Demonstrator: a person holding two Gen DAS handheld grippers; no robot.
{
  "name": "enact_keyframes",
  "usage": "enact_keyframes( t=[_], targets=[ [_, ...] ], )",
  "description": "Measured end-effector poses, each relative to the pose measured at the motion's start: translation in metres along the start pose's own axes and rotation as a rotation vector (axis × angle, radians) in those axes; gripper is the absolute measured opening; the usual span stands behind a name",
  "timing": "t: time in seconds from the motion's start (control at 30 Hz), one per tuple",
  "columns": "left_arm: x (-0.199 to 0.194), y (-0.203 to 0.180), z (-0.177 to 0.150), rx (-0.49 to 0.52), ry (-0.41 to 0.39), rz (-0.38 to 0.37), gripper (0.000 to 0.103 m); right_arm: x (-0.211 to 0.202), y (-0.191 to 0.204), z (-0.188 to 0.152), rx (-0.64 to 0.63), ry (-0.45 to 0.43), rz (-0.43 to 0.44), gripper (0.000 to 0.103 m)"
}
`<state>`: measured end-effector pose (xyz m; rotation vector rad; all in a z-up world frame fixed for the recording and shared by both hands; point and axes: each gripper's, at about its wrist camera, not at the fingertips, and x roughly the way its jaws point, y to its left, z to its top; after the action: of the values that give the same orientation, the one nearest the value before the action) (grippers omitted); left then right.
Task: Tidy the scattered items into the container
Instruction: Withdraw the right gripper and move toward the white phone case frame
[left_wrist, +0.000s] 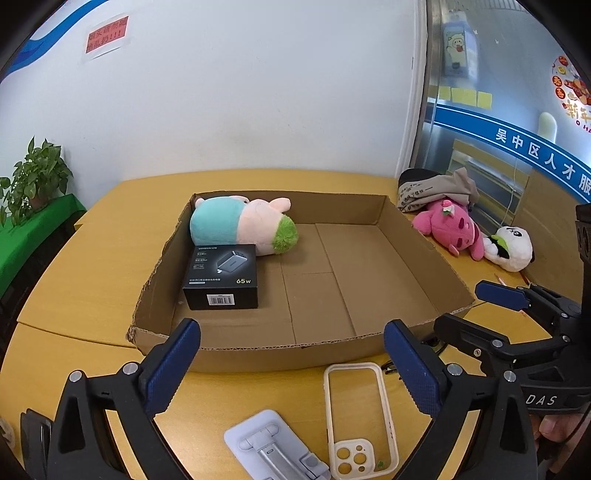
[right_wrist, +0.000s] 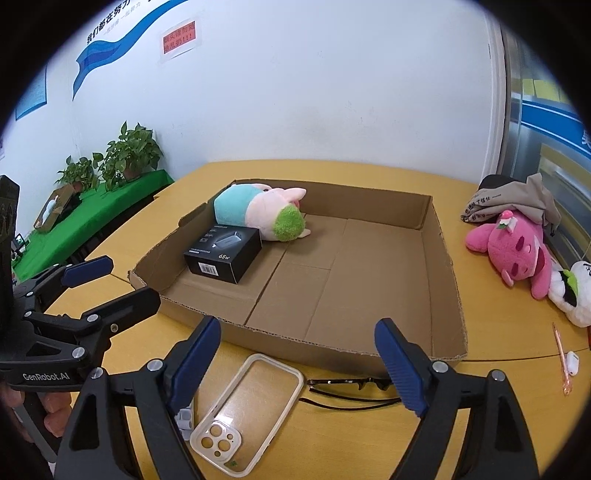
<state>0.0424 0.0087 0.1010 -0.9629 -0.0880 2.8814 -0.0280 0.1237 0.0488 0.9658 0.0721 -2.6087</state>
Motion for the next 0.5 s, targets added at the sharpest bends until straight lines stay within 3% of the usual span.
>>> enact_keyframes(
  t=[0.5],
  targets=[
    [0.0015, -0.0038, -0.0029, 0.006, 0.003, -0.005, 0.101, -0.0051, -0.0072, -0.0037, 0.008, 0.006, -0.02, 0.085]
  ],
)
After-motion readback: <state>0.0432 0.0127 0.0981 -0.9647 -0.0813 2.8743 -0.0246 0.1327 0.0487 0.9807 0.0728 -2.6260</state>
